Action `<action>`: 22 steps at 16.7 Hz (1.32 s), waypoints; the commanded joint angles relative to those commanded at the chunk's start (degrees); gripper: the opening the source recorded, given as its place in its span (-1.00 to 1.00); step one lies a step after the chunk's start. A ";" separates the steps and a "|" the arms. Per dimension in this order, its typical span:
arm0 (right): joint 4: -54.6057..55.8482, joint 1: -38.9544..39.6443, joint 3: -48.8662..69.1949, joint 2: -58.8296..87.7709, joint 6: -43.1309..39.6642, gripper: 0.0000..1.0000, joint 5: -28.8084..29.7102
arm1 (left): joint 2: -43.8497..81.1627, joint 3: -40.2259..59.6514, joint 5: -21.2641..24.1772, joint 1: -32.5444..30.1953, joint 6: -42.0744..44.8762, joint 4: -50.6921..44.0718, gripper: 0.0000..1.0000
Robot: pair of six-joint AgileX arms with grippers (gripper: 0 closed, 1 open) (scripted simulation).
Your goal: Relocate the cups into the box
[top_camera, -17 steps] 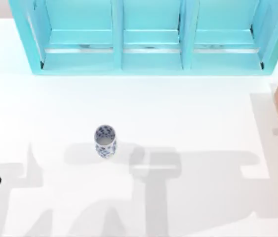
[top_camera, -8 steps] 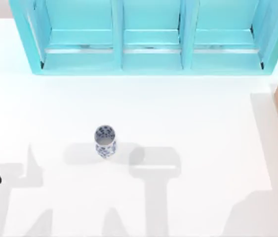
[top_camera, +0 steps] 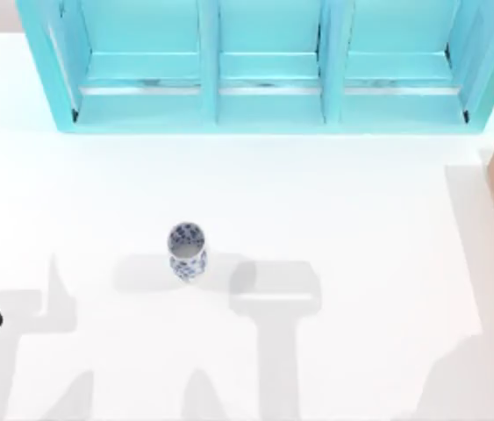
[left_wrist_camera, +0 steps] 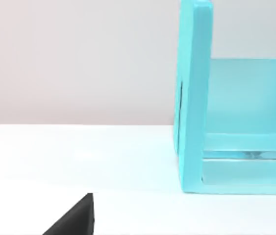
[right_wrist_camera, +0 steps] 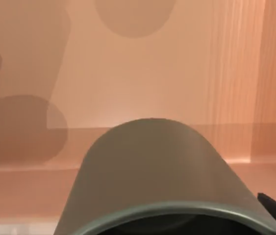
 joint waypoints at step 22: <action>10.33 1.34 -10.29 0.27 1.05 0.96 0.09 | 0.00 0.00 0.00 0.00 0.00 0.00 1.00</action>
